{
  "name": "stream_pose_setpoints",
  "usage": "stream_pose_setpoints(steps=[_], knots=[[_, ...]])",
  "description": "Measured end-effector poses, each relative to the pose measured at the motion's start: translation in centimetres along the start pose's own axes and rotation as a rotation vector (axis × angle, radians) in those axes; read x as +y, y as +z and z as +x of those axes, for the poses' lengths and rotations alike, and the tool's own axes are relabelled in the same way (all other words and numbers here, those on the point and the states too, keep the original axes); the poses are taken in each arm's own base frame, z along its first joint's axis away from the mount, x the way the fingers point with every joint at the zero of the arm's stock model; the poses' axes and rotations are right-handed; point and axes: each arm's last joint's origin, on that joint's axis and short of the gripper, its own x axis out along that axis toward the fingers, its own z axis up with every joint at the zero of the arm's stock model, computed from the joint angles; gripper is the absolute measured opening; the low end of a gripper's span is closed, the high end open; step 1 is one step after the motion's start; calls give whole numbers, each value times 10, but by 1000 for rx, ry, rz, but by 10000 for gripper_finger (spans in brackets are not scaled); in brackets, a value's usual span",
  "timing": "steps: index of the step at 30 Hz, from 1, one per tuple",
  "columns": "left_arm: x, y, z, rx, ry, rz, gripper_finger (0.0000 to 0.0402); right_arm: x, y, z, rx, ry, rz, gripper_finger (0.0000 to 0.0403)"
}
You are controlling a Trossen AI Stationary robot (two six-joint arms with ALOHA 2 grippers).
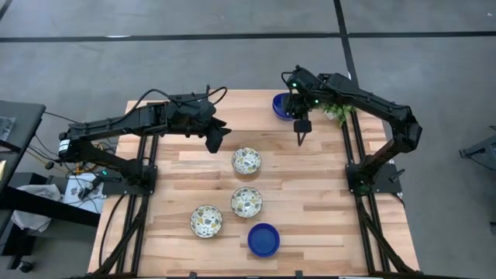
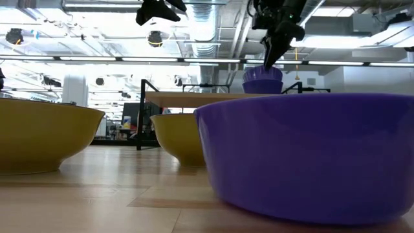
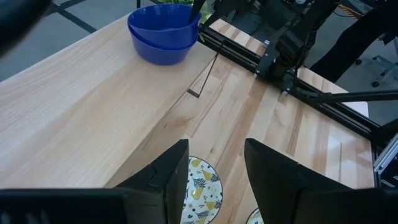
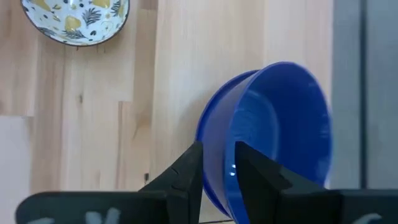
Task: Pick & Place Mini bowls
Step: Stack the top blue bowl on the blue bowl on the shelf
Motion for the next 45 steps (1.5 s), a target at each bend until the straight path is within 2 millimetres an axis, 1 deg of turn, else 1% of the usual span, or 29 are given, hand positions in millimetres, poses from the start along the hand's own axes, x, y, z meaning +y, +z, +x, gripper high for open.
stream_pose_setpoints(steps=[6, 8, 11, 15, 17, 19, 25, 28, 30, 34, 40, 45], knots=[[0, 0, 0, 0, 0, 0, 154, 1, 0, -19, -65, -64, -27, 75], [0, 0, 0, 0, 0, 0, 154, -1, 1, -26, -99, -130, -38, 73], [0, 0, 0, 0, 0, 0, 154, -11, 8, -37, -144, -332, -22, 68], [0, 0, 0, 0, 0, 0, 154, -30, 18, -47, -169, -653, 66, 57], [0, 0, 0, 0, 0, 0, 154, -39, 22, -47, -152, -768, 97, 50], [0, 0, 0, 0, 0, 0, 154, -46, 23, -39, -100, -832, 109, 40], [0, 0, 0, 0, 0, 0, 154, -58, 25, -2, 33, -825, 91, 4], [0, 0, 0, 0, 0, 0, 154, -60, 27, 14, 75, -808, 56, 4], [0, 0, 0, 0, 0, 0, 154, -59, 29, 20, 83, -796, 46, 7], [0, 0, 0, 0, 0, 0, 154, -55, 35, 30, 86, -779, 19, 3], [0, 0, 0, 0, 0, 0, 154, -48, 41, 30, 75, -766, -8, 1], [0, 0, 0, 0, 0, 0, 154, -40, 42, 33, 119, -724, -78, 1]])
